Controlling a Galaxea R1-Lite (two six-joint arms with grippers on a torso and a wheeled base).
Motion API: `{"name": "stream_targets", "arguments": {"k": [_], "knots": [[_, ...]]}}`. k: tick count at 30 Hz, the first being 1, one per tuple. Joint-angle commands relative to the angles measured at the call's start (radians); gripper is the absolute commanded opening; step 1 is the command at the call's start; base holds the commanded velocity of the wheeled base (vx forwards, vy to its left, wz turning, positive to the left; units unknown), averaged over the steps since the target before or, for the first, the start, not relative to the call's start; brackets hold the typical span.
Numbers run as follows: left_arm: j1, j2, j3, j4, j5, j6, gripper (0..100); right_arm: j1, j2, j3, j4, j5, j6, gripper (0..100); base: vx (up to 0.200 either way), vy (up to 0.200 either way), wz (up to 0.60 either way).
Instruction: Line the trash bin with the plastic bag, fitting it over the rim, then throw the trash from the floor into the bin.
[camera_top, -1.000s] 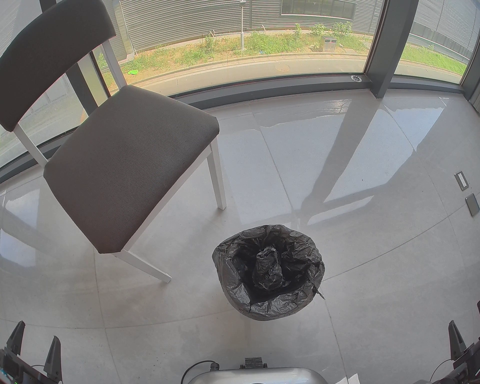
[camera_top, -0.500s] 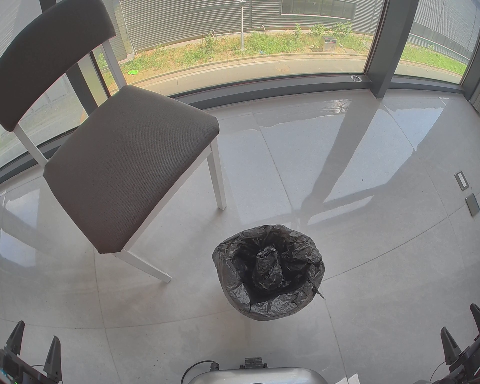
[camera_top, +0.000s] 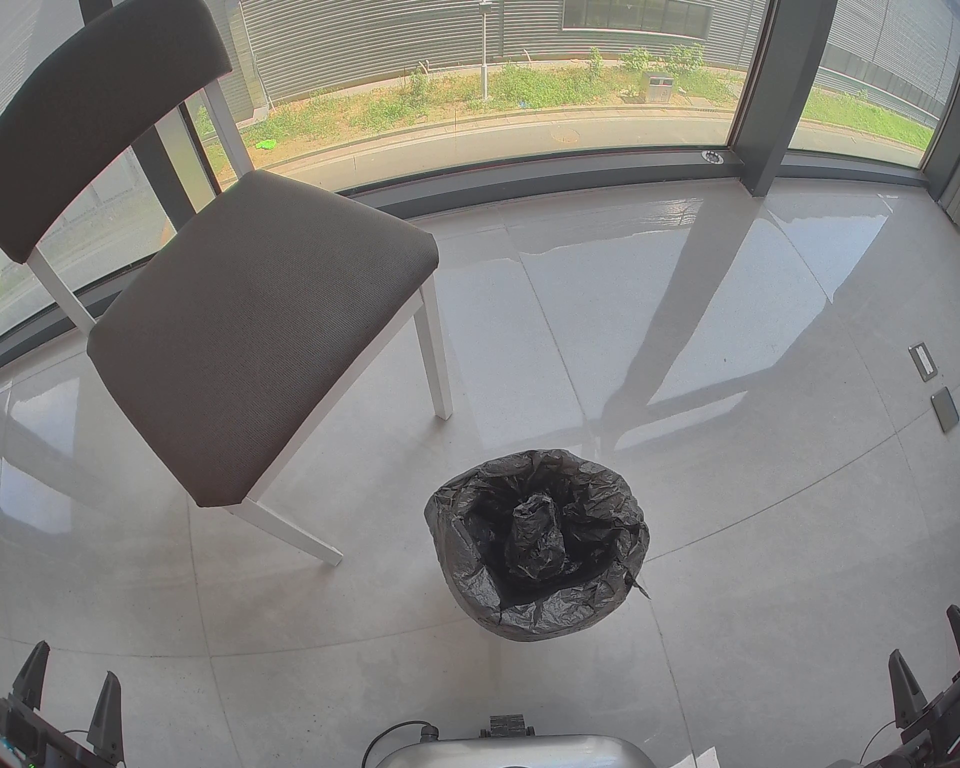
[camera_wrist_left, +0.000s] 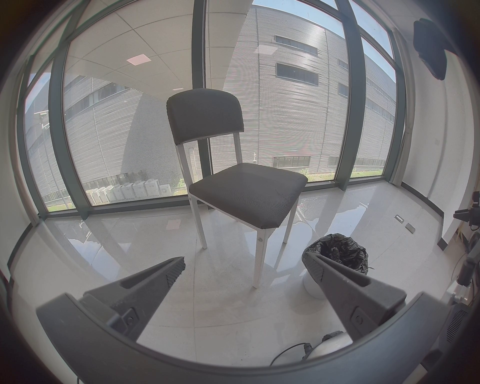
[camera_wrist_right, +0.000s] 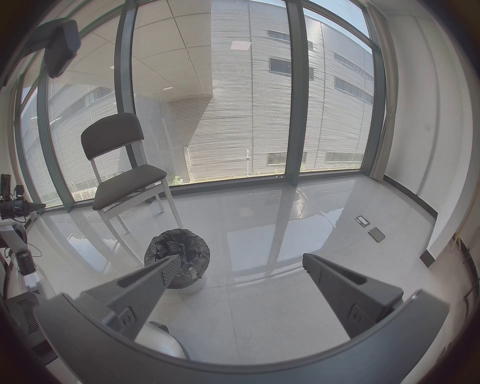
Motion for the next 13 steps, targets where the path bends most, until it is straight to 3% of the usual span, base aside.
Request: {"name": "stream_targets", "arguments": {"k": [1, 13], "knots": [[0.0, -0.014, 0.011, 0.0, 0.0, -0.001, 100, 0.007, -0.036, 0.017, -0.001, -0.009, 0.003, 100, 0.0, 0.0, 0.0], [0.0, -0.014, 0.011, 0.001, 0.0, -0.001, 100, 0.007, -0.036, 0.017, -0.003, 0.002, -0.003, 100, 0.0, 0.0, 0.0]]}}
